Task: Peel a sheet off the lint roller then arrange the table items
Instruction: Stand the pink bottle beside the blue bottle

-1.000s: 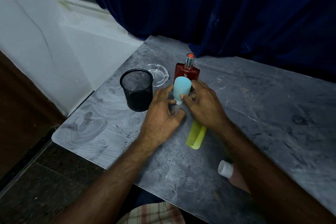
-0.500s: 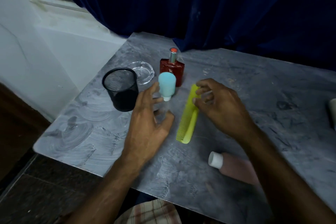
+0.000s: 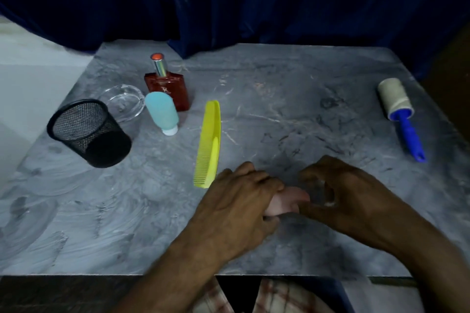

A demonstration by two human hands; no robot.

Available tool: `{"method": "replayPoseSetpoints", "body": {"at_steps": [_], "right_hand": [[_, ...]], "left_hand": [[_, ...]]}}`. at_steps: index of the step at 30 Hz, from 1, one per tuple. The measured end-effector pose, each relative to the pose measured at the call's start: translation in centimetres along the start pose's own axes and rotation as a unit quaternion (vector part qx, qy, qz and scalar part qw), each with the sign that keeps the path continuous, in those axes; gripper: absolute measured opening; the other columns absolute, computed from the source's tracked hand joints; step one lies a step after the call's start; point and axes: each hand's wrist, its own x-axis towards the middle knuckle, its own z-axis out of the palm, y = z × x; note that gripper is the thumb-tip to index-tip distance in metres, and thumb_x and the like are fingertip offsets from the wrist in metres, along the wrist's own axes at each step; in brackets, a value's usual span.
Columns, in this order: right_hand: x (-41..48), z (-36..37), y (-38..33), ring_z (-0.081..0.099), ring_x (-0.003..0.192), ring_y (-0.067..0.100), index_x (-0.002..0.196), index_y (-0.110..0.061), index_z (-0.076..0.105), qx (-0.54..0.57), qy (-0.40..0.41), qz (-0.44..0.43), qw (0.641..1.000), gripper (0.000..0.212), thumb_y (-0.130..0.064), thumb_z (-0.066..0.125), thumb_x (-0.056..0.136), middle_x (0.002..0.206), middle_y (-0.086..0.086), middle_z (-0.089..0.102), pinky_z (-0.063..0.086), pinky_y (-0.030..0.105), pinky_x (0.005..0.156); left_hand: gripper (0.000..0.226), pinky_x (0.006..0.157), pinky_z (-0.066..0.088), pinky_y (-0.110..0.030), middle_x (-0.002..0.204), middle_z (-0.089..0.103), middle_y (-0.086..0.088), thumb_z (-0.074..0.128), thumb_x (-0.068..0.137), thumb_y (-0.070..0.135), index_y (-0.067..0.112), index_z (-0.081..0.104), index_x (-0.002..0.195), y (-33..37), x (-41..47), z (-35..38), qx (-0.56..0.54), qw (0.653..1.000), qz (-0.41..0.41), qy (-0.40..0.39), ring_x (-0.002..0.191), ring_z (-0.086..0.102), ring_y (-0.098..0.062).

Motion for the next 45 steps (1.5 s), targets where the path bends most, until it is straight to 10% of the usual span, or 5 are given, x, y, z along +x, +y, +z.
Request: {"method": "replayPoseSetpoints", "body": {"at_steps": [9,15,20,25,45], "right_hand": [[0.7,1.4,-1.3,0.066,0.081,0.002,0.097,-0.043,0.062,0.138,-0.026,0.019,0.990,0.045,-0.056,0.088,0.063,0.096,-0.016,0.065,0.053,0.019,0.062],[6.2,3.7,-7.5,0.072,0.085,0.014,0.113,-0.026,0.061,0.457,0.055,-0.056,0.886,0.049,-0.027,0.086,0.071,0.106,-0.001,0.077,0.062,0.027,0.067],[11.8,7.5,-12.5,0.073,0.089,0.013,0.117,-0.032,0.061,0.409,0.116,-0.097,0.900,0.038,-0.027,0.079,0.084,0.108,-0.009,0.075,0.062,0.043,0.082],[15.0,9.5,-15.4,0.071,0.091,-0.003,0.118,-0.039,0.057,0.325,0.149,-0.138,0.924,0.037,-0.029,0.074,0.087,0.106,-0.028,0.070,0.056,0.015,0.074],[14.8,10.3,-17.6,0.064,0.114,0.014,0.141,-0.022,0.052,0.218,0.129,-0.169,0.953,0.039,-0.020,0.059,0.103,0.131,-0.004,0.065,0.058,0.040,0.093]], "left_hand": [[0.064,0.083,0.052,-0.036,0.122,0.062,0.009,0.081,0.071,0.046,0.034,0.062,0.132,-0.7,-2.5,0.4,-0.048,0.995,-0.061,0.057,0.113,0.060,-0.018],[0.045,0.073,0.057,-0.032,0.121,0.061,0.016,0.070,0.088,0.060,0.039,0.059,0.127,-3.5,-3.6,-1.0,-0.123,0.933,-0.206,0.267,0.102,0.066,-0.010],[0.055,0.066,0.060,-0.042,0.120,0.055,0.014,0.071,0.081,0.048,0.032,0.057,0.132,-7.2,-4.3,-2.4,-0.139,0.888,-0.284,0.335,0.096,0.064,-0.011],[0.062,0.071,0.061,-0.044,0.124,0.056,0.012,0.079,0.080,0.045,0.031,0.054,0.135,-10.1,-6.0,-3.0,-0.172,0.868,-0.308,0.349,0.091,0.066,-0.007],[0.051,0.068,0.063,-0.041,0.127,0.060,0.010,0.078,0.090,0.046,0.031,0.055,0.133,-12.4,-7.1,-2.1,-0.166,0.853,-0.339,0.361,0.092,0.067,0.000]]}}
